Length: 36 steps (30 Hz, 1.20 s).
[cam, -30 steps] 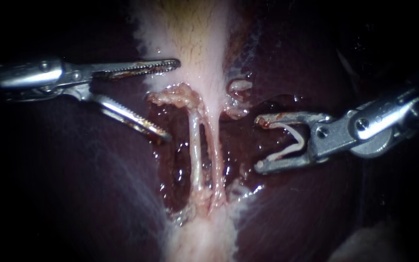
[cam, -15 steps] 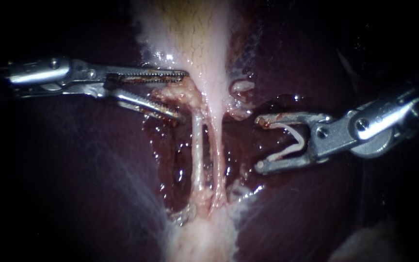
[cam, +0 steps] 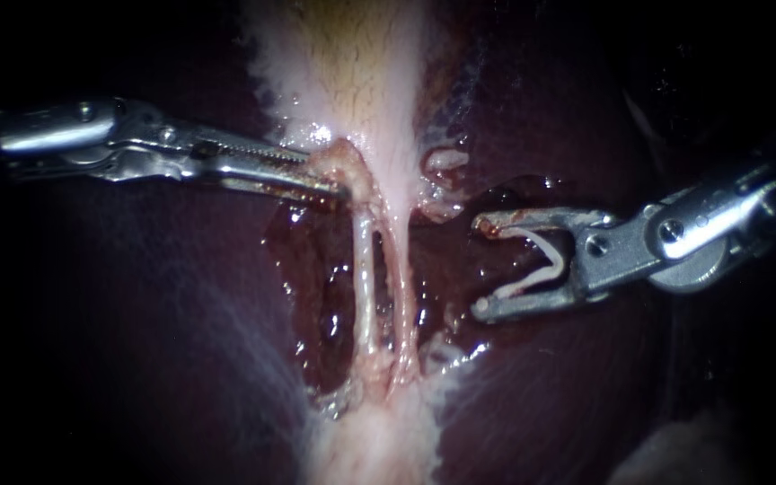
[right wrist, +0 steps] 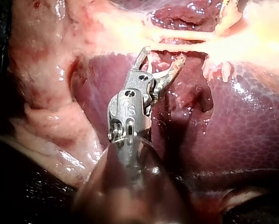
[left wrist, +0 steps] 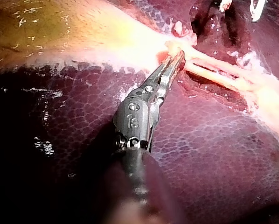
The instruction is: Grabbing gallbladder
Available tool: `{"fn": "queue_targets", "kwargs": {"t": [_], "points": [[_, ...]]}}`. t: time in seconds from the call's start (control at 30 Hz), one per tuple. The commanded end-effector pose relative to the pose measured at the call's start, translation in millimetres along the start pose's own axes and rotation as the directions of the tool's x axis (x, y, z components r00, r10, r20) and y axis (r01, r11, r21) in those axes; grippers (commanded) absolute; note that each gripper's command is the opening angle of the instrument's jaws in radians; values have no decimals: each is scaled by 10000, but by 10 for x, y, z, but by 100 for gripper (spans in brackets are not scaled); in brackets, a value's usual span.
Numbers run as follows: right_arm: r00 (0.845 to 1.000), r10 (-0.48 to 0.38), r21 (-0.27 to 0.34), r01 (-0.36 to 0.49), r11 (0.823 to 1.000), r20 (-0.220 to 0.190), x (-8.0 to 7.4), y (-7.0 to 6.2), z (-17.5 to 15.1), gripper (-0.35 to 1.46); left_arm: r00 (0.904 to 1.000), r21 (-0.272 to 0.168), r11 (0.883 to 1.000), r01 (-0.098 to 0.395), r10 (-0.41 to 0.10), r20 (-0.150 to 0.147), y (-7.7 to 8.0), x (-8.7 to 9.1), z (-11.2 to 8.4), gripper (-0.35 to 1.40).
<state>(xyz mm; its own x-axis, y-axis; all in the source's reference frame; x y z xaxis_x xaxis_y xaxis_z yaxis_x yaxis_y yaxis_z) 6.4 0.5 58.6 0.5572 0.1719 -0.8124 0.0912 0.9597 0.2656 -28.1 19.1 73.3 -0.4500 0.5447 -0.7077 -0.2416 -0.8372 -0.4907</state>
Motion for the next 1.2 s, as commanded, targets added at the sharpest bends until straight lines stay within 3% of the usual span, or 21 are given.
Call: {"fn": "queue_targets", "kwargs": {"t": [0.03,0.17,0.33,0.7,0.9,1.2], "points": [[10000,-1,1,1,10000,0,0,0,0,50,10000,16,10000,64,-64,49,0,2,-3,-35],[10000,-1,1,1,10000,0,0,0,0,50,9992,131,9998,133,-138,379,1,6,-11,-35],[10000,-1,1,1,10000,0,0,0,0,50,9981,112,9987,494,-498,360,8,6,-24,-35],[10000,4,-6,-4,10000,3,-2,2,0,50,9972,61,9976,697,-698,251,37,44,-82,-35],[10000,3,-5,-3,10000,2,-2,2,0,50,9970,84,9970,772,-773,105,47,57,-90,-35],[10000,2,-3,-2,10000,2,-2,1,-1,50,9971,85,9971,759,-760,105,45,54,-88,-35]]}}
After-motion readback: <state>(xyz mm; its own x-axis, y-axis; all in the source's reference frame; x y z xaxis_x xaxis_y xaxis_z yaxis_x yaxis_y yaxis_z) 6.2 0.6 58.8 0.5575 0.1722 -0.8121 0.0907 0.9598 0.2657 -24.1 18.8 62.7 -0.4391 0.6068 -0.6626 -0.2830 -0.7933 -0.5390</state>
